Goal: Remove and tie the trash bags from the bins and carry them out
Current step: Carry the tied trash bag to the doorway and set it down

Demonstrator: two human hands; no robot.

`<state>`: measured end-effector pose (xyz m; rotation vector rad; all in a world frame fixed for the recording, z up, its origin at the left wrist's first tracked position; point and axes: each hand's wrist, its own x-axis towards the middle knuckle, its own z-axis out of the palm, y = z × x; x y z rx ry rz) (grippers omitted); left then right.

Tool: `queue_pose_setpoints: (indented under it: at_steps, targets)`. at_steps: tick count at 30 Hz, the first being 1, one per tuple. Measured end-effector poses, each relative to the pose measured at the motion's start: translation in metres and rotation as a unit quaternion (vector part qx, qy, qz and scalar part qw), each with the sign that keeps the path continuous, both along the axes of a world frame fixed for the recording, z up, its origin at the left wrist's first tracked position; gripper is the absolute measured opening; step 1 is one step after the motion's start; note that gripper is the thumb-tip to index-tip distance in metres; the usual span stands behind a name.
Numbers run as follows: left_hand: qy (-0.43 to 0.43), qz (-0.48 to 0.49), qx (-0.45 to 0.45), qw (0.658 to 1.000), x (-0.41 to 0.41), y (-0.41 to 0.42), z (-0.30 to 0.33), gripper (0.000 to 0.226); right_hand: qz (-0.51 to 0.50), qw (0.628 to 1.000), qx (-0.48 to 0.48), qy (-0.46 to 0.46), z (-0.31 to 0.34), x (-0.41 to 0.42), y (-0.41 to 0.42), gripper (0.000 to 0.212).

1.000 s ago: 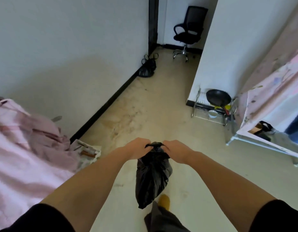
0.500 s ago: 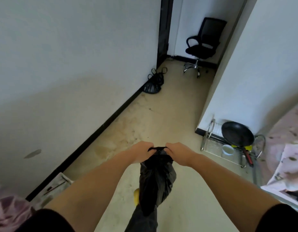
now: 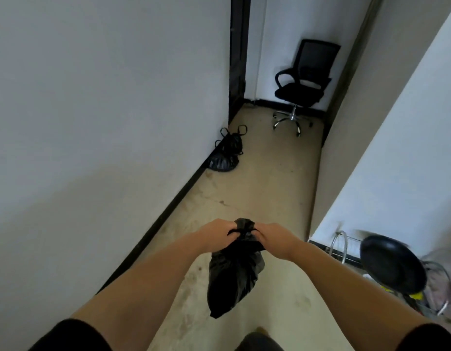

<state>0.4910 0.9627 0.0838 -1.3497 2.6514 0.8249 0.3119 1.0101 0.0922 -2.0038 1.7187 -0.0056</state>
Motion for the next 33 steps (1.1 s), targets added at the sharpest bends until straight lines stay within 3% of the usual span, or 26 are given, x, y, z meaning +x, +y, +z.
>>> queue_pose_setpoints:
  at_steps: [7, 16, 33]
  targets:
    - [-0.021, 0.035, -0.01, 0.999, -0.029, -0.164, -0.006, 0.024, 0.06, 0.998, -0.007, 0.003, -0.003, -0.031, -0.173, 0.02]
    - [-0.016, 0.1, 0.029, 0.994, -0.052, -0.339, 0.002, 0.023, 0.086, 0.996, -0.002, 0.007, 0.001, -0.056, -0.372, 0.023]
    - [0.033, 0.014, 0.071, 0.997, -0.04, -0.681, -0.015, 0.03, -0.042, 0.995, 0.027, -0.082, -0.022, -0.046, -0.672, 0.032]
